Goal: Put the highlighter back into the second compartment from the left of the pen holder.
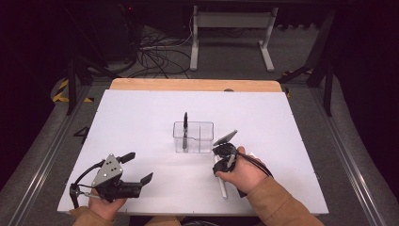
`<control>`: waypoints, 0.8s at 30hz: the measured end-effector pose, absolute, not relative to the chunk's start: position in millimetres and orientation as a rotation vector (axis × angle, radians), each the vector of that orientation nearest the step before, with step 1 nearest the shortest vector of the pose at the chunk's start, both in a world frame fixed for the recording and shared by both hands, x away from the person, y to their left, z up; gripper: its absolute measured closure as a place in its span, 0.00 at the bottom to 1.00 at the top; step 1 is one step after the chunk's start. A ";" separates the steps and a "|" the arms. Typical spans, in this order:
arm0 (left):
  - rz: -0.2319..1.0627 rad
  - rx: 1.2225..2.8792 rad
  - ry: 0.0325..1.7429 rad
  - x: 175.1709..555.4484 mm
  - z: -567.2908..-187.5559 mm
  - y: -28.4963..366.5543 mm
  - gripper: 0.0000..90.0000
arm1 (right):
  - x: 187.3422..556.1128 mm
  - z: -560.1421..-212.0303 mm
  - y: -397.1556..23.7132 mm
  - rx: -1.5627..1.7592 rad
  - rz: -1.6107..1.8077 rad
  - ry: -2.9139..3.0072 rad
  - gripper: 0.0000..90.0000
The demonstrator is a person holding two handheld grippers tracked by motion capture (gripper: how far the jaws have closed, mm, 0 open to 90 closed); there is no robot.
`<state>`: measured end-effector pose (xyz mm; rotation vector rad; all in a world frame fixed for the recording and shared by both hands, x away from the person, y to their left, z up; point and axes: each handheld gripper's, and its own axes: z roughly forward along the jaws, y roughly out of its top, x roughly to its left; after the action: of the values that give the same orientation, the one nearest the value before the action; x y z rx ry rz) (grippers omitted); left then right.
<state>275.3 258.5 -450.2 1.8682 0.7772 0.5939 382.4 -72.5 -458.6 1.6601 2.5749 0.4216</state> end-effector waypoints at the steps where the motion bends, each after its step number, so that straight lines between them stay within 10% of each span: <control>1: 0.592 1.868 0.778 275.2 -450.1 258.5 0.12 | 382.3 -459.0 -72.0 1.667 0.420 2.569 0.79; 24: 0.597 1.866 0.780 274.9 -449.9 259.0 0.12 | 381.8 -457.2 -75.4 1.786 0.457 2.482 0.88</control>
<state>274.9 259.0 -449.9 1.8657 0.7803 0.5971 381.8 -75.4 -457.2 1.7864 2.4823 0.4574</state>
